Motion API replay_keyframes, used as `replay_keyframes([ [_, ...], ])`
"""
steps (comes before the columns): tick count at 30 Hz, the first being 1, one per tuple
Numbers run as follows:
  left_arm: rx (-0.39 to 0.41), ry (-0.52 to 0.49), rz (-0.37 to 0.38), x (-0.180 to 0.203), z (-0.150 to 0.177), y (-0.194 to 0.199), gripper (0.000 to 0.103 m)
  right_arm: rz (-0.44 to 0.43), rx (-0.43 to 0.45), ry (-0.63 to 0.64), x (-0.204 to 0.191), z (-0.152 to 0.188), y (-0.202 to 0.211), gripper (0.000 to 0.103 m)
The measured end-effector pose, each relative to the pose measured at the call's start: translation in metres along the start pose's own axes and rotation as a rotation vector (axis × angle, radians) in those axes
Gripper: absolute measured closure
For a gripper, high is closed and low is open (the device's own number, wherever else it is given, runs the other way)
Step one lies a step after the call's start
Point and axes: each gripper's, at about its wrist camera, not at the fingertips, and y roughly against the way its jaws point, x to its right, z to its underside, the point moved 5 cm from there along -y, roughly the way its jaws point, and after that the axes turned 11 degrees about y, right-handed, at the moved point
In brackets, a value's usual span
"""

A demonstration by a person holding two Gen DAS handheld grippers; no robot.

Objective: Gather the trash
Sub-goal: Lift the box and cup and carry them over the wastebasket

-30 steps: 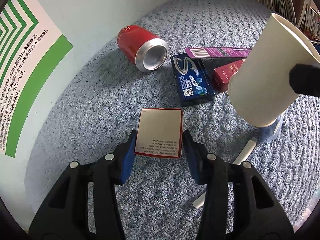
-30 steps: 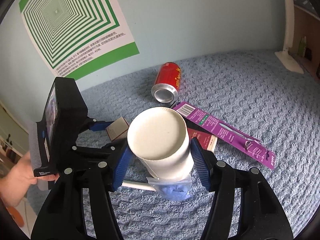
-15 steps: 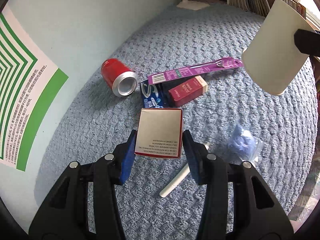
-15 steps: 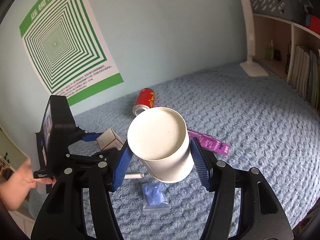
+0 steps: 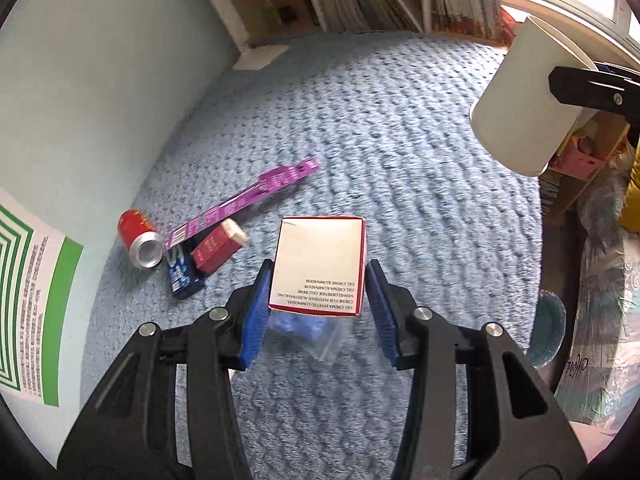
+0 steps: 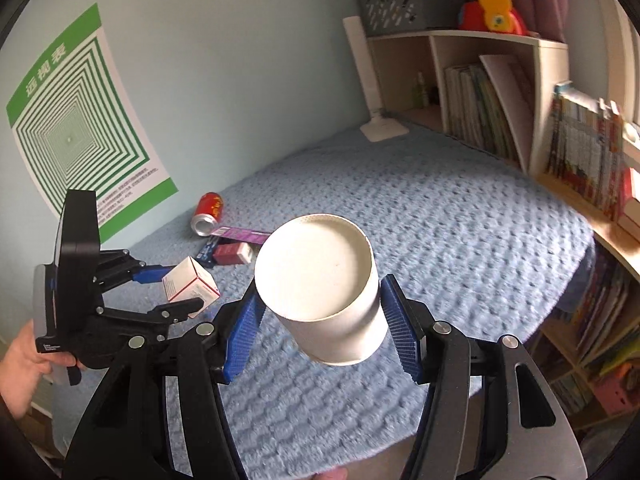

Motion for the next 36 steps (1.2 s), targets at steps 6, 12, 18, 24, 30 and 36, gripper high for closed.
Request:
replay_keyframes([
  [6, -0.002, -0.119, 0.101, 0.079, 0.002, 0.006, 0.061, 0.126, -0.005, -0.104, 0.047, 0.052, 0.055, 0.043],
  [12, -0.017, -0.28, 0.197, 0.167, 0.013, 0.009, 0.062, 0.243, -0.017, -0.243, 0.076, 0.117, 0.109, 0.043],
  [18, -0.03, -0.459, 0.293, 0.252, 0.035, 0.015, 0.063, 0.345, -0.054, -0.389, 0.092, 0.191, 0.155, 0.043],
  [24, -0.044, -0.63, 0.376, 0.327, 0.066, 0.03, 0.063, 0.423, -0.067, -0.533, 0.097, 0.256, 0.194, 0.043],
  [30, -0.071, -0.776, 0.419, 0.377, 0.102, 0.037, 0.063, 0.47, -0.082, -0.654, 0.095, 0.308, 0.217, 0.043],
  [36, -0.123, -0.896, 0.426, 0.41, 0.135, 0.029, 0.063, 0.496, -0.096, -0.76, 0.092, 0.352, 0.227, 0.043],
])
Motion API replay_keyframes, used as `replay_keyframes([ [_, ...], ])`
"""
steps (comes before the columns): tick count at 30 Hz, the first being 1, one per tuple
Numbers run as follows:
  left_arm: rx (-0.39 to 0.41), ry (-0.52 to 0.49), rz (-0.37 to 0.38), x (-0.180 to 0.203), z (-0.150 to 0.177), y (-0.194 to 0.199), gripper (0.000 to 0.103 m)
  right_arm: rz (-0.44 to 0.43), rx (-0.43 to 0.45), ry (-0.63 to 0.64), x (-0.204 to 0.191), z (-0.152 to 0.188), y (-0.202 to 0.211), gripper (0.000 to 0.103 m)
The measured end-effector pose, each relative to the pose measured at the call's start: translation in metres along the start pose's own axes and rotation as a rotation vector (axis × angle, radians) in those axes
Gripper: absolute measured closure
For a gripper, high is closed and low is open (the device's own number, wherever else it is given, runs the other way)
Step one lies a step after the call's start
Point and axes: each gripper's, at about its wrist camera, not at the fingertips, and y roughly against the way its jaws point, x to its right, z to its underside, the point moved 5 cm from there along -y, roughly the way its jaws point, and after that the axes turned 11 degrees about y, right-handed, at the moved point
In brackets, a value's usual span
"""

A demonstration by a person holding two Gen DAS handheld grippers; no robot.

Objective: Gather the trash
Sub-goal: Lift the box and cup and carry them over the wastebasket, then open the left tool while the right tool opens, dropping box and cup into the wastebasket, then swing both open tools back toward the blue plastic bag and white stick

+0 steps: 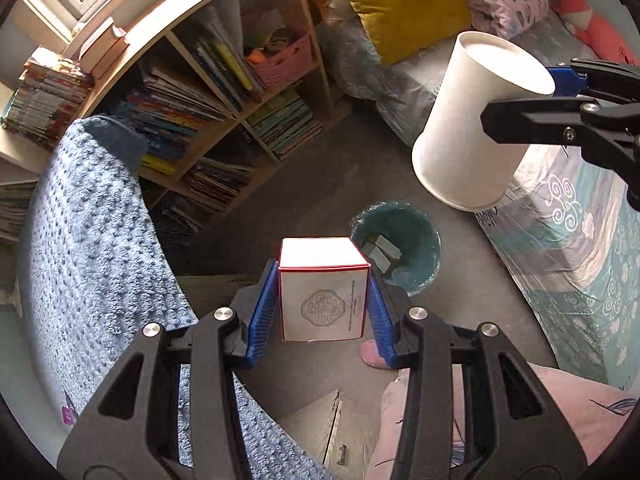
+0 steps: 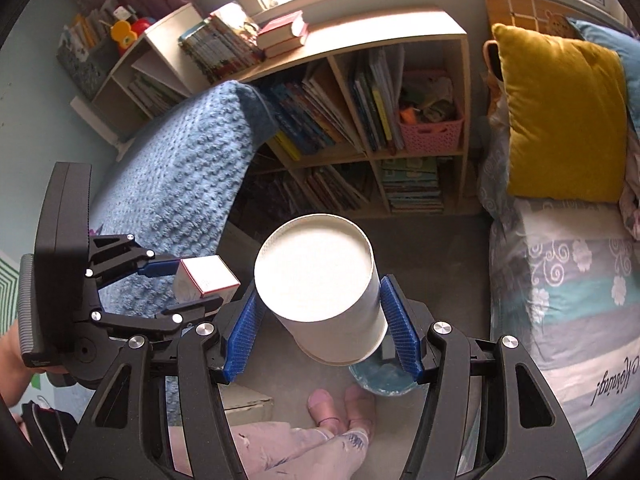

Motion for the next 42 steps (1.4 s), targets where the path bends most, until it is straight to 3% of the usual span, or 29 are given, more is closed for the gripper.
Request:
replay_keyframes([
  [5, -0.064, -0.051, 0.04, 0.023, -0.001, -0.022, 0.063, 0.009, -0.027, -0.071, 0.016, 0.024, -0.006, 0.043],
  [17, -0.129, -0.128, 0.077, 0.056, -0.002, -0.049, 0.062, 0.015, -0.058, -0.171, 0.042, 0.056, -0.015, 0.042],
  [18, -0.128, -0.13, 0.074, 0.057, -0.002, -0.05, 0.061, 0.016, -0.064, -0.178, 0.044, 0.058, -0.017, 0.041],
  [21, -0.119, -0.144, 0.057, 0.06, -0.003, -0.053, 0.044, 0.006, -0.086, -0.191, 0.048, 0.063, -0.024, 0.037],
  [22, -0.117, -0.15, 0.049, 0.06, -0.003, -0.054, 0.042, 0.002, -0.089, -0.198, 0.049, 0.064, -0.025, 0.031],
  [28, -0.114, -0.158, 0.037, 0.057, -0.006, -0.055, 0.034, 0.0, -0.095, -0.23, 0.056, 0.068, -0.028, 0.031],
  [42, -0.091, -0.126, 0.027, 0.047, -0.009, -0.05, 0.033, 0.007, -0.084, -0.208, 0.054, 0.058, -0.024, 0.031],
])
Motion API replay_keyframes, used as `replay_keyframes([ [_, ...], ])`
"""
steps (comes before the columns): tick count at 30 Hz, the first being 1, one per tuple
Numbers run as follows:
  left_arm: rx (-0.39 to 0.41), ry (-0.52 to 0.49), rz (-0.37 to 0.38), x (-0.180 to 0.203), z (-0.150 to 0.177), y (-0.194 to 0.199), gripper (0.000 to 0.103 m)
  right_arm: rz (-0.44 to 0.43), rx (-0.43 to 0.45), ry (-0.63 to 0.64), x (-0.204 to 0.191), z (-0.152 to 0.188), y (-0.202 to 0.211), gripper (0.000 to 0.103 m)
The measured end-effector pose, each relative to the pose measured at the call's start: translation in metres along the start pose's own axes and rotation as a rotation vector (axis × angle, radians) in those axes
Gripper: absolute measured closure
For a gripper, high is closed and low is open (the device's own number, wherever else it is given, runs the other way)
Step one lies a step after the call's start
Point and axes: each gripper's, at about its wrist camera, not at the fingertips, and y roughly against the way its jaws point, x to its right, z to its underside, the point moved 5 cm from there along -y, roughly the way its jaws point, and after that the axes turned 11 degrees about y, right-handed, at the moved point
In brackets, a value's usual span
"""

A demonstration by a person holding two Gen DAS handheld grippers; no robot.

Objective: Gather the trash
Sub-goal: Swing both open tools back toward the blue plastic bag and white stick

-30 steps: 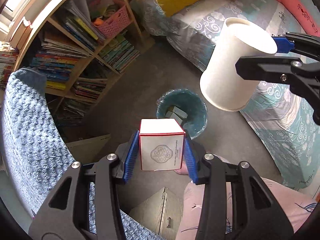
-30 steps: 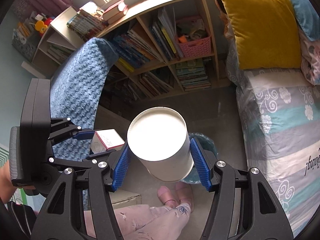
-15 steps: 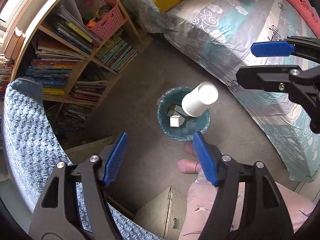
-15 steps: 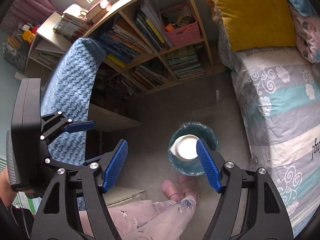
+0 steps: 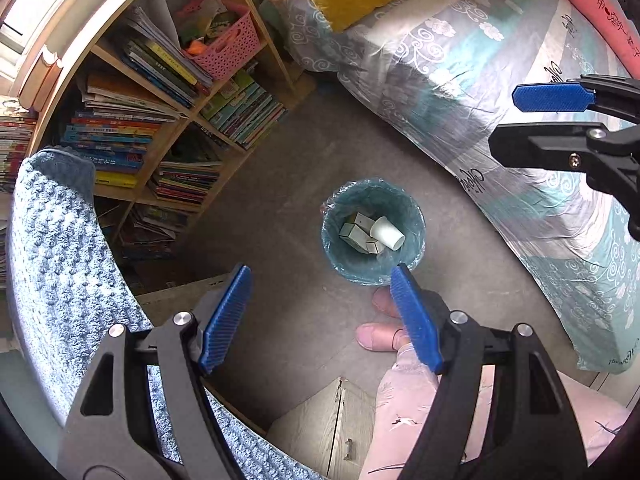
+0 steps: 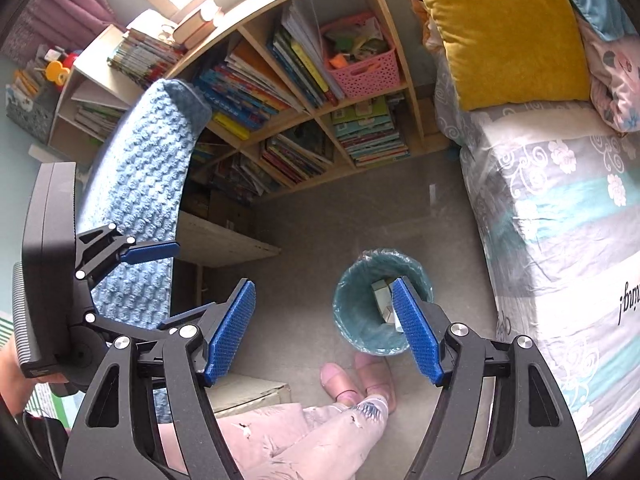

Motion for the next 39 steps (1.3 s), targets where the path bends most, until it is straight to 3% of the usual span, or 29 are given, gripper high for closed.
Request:
replay_keyframes([
  [14, 0.032, 0.076, -0.008, -0.024, 0.008, 0.017, 0.033, -0.021, 0.007, 0.082, -0.027, -0.016, 0.0, 0.031],
  [22, 0.1, 0.234, 0.009, -0.07, 0.025, 0.051, 0.032, -0.087, 0.026, 0.218, -0.073, -0.044, 0.0, 0.031],
  [29, 0.188, 0.444, -0.102, -0.147, 0.069, 0.094, 0.027, -0.186, 0.025, 0.444, -0.158, -0.085, -0.018, 0.031],
  [39, 0.231, 0.853, -0.234, -0.257, 0.194, 0.138, 0.024, -0.399, 0.046, 0.801, -0.33, -0.109, -0.031, 0.018],
])
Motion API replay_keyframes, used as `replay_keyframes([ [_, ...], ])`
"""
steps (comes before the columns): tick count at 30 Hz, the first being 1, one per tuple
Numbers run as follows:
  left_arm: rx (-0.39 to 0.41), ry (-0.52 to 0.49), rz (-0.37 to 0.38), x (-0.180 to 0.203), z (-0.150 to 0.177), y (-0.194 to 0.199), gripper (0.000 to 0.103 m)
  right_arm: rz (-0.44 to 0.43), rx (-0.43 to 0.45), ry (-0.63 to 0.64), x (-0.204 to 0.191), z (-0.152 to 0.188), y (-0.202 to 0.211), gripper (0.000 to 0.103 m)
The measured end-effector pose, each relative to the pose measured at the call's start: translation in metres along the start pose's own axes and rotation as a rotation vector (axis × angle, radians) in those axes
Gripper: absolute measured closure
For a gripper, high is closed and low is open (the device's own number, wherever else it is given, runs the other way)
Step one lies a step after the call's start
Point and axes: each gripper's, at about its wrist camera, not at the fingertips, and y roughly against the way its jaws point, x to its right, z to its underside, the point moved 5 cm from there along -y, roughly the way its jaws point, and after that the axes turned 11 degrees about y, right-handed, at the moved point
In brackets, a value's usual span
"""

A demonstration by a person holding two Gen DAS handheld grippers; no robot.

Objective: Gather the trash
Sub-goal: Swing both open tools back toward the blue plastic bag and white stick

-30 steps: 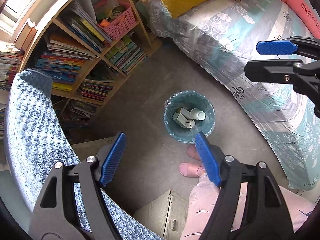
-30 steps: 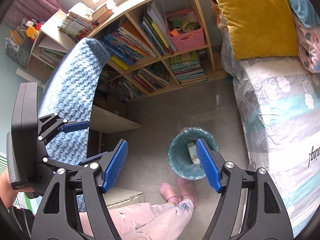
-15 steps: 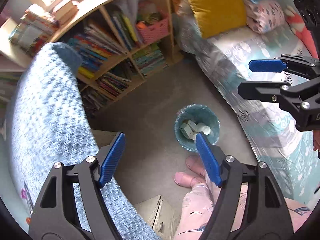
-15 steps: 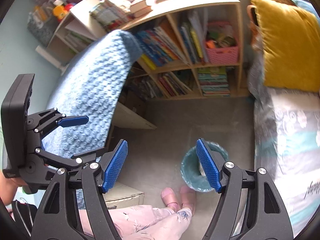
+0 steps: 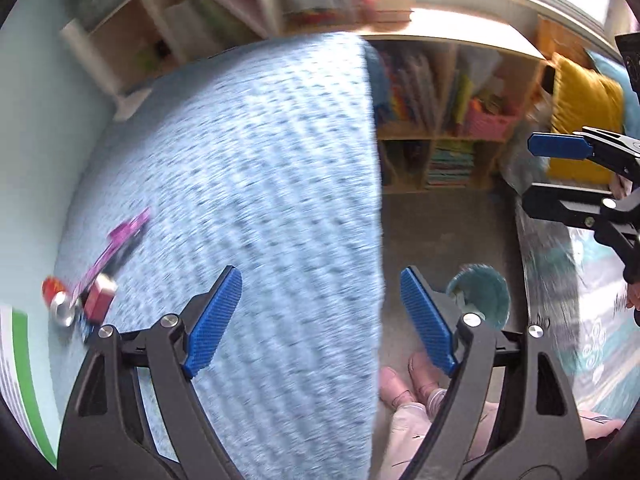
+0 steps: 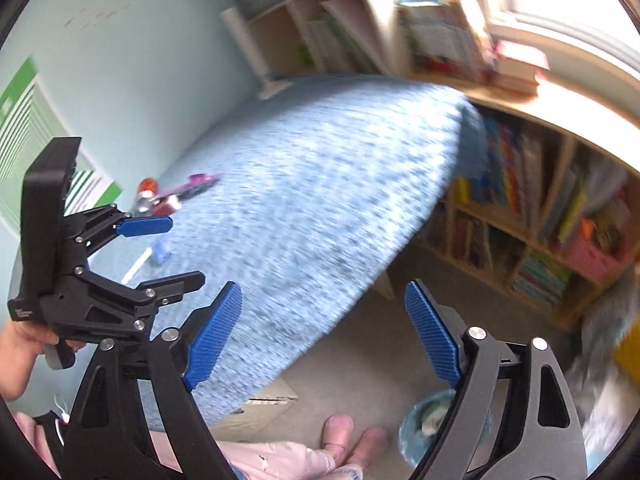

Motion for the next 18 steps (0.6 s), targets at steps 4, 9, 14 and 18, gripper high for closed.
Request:
replay_keyframes([
  [4, 0.021, 0.136, -0.078, -0.06, 0.011, 0.013, 0.022, -0.082, -0.026, 0.112, -0.044, -0.031, -0.032, 0.015],
  [9, 0.026, 0.27, -0.137, -0.127, 0.036, 0.03, 0.02, -0.17, -0.064, 0.224, -0.097, -0.056, -0.067, 0.014],
  [14, 0.019, 0.35, -0.21, -0.174, 0.062, 0.037, 0.016, -0.23, -0.104, 0.325, -0.144, -0.068, -0.093, 0.013],
  [18, 0.009, 0.42, -0.242, -0.207, 0.084, 0.042, 0.015, -0.273, -0.128, 0.392, -0.169, -0.077, -0.111, 0.013],
])
